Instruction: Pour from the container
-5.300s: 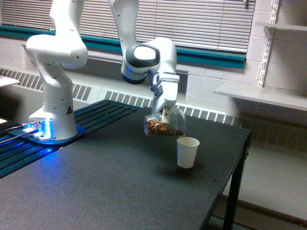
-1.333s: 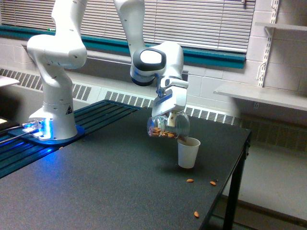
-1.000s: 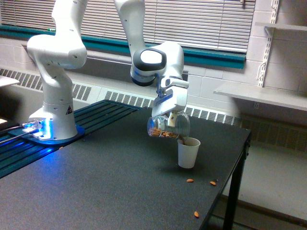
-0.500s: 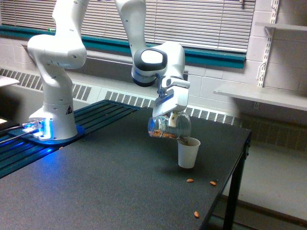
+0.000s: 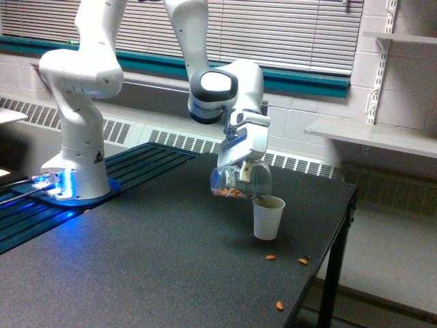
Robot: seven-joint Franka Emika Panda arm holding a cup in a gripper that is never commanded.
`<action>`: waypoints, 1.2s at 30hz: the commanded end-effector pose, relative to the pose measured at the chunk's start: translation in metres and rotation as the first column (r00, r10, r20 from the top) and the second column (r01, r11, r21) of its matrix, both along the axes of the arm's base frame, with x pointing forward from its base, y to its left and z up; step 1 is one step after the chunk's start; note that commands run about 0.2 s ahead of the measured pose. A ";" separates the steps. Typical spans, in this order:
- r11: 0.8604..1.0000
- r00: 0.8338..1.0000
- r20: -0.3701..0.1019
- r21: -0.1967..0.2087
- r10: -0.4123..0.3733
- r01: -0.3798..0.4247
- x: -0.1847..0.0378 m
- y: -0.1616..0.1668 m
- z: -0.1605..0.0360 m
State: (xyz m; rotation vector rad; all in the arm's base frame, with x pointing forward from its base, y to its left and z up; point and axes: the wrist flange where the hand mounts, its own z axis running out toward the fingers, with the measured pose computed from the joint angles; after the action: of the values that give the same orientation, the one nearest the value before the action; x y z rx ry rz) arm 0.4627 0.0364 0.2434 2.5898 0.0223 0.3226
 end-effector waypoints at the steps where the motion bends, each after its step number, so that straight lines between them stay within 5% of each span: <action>1: 1.000 1.000 0.003 -0.016 0.004 -0.004 0.004 -0.003 0.003; 18: 1.000 1.000 0.015 -0.020 -0.006 0.006 0.005 -0.006 0.007; 22: 1.000 0.999 -0.034 -0.012 0.029 -0.029 -0.006 0.000 -0.003; 36: 1.000 1.000 0.025 -0.013 -0.002 0.002 0.009 -0.007 0.013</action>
State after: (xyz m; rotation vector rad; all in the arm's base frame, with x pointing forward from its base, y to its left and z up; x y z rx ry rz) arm 0.4654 0.0312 0.2502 2.5820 0.0113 0.3326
